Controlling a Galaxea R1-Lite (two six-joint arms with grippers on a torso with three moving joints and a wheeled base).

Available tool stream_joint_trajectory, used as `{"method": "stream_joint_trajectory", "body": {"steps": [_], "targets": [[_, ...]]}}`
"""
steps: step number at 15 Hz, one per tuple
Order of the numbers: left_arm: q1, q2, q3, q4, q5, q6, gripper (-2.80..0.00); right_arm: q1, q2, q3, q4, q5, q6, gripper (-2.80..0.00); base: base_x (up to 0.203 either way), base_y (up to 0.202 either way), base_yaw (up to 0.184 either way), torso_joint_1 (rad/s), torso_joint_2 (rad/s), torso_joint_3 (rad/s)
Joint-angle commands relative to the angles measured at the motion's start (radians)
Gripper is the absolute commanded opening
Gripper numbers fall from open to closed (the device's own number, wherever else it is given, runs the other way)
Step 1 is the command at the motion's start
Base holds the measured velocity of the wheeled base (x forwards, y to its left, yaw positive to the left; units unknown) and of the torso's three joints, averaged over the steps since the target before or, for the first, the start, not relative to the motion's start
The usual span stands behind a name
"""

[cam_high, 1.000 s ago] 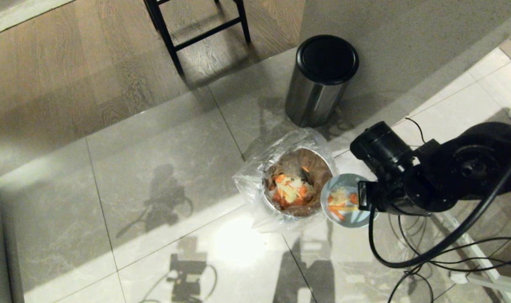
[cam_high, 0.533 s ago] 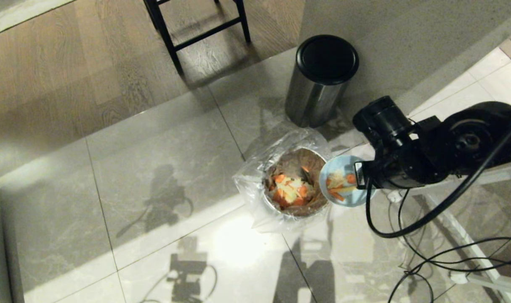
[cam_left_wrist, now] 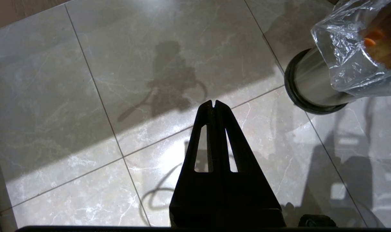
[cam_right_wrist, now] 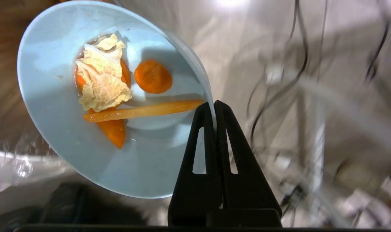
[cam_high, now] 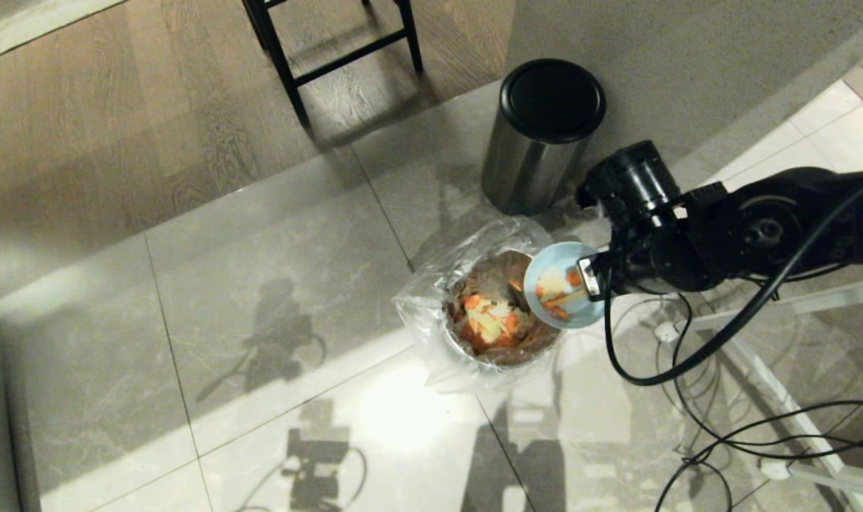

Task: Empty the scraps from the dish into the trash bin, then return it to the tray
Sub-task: Pour the leftover food from the bowl into the trash can

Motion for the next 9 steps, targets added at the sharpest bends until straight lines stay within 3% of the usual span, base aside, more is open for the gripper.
{"method": "stream_joint_trajectory", "body": {"steps": [1,5,9], "targets": [[0.000,0.001,0.000,0.000,0.001,-0.002,-2.80,0.001,0.013,0.002,-0.053,-0.003,-0.073,-2.80,0.000,0.000,0.000,0.000,0.00,0.000],[0.000,0.001,0.000,0.000,0.001,0.000,-2.80,0.001,0.035,0.000,-0.189,-0.001,-0.247,-2.80,0.000,0.000,0.000,0.000,0.00,0.000],[0.000,0.001,0.000,0.000,0.001,0.000,-2.80,0.002,0.060,-0.003,-0.356,0.000,-0.356,-2.80,0.000,0.000,0.000,0.000,0.00,0.000]]}}
